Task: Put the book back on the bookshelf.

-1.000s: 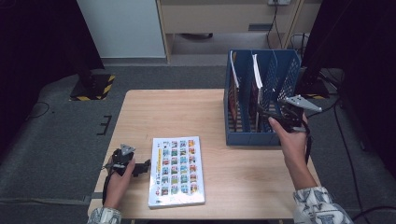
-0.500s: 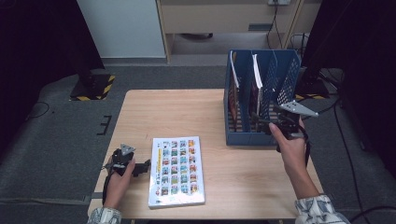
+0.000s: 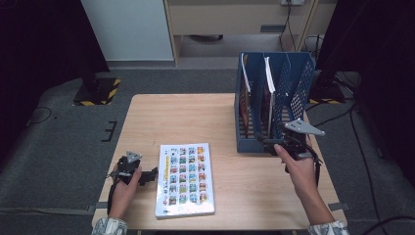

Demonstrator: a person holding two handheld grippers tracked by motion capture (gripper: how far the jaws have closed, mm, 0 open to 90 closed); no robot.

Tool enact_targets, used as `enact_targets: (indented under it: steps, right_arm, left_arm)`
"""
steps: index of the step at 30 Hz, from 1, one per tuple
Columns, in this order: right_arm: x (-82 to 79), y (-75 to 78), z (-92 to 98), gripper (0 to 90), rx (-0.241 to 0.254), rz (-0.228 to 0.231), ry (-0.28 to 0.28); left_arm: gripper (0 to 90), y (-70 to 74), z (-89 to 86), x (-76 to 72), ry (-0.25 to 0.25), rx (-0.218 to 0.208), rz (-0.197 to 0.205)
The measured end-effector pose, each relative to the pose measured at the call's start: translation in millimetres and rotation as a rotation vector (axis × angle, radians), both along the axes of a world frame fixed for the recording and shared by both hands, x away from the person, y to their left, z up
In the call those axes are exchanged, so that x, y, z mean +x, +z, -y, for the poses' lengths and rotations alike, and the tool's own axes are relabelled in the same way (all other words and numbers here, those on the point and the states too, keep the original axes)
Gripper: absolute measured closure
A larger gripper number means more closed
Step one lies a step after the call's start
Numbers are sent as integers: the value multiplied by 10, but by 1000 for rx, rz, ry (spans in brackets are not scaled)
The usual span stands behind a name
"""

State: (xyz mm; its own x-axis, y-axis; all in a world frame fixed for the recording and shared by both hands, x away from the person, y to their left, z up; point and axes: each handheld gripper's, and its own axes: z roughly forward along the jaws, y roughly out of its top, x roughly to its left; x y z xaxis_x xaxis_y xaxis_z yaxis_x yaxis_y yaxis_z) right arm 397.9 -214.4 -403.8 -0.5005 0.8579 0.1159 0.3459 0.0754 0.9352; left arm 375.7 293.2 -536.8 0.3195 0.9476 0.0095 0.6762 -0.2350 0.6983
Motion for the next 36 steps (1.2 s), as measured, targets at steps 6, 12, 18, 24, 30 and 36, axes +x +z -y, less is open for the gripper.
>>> enact_targets:
  steps: [6,12,18,24,30,36]
  right_arm:
    - [-69,-96,-68,51,3,-26,34]
    - [-126,-208,-162,52,10,-56,66]
    - [-151,-322,-320,54,-25,-103,97]
    - [-193,-403,-512,86,-54,-123,140]
    - [-235,-513,-743,161,-91,-139,195]
    - [-264,-593,-942,211,-119,-152,248]
  left_arm:
    - [0,0,0,0,0,0,0]
    - [0,0,0,0,0,0,0]
    - [0,1,-1,0,0,-1,-1]
    - [16,10,-17,0,-3,-7,-5]
    - [51,31,-45,-4,18,-28,-7]
    - [68,80,-68,-20,26,-65,4]
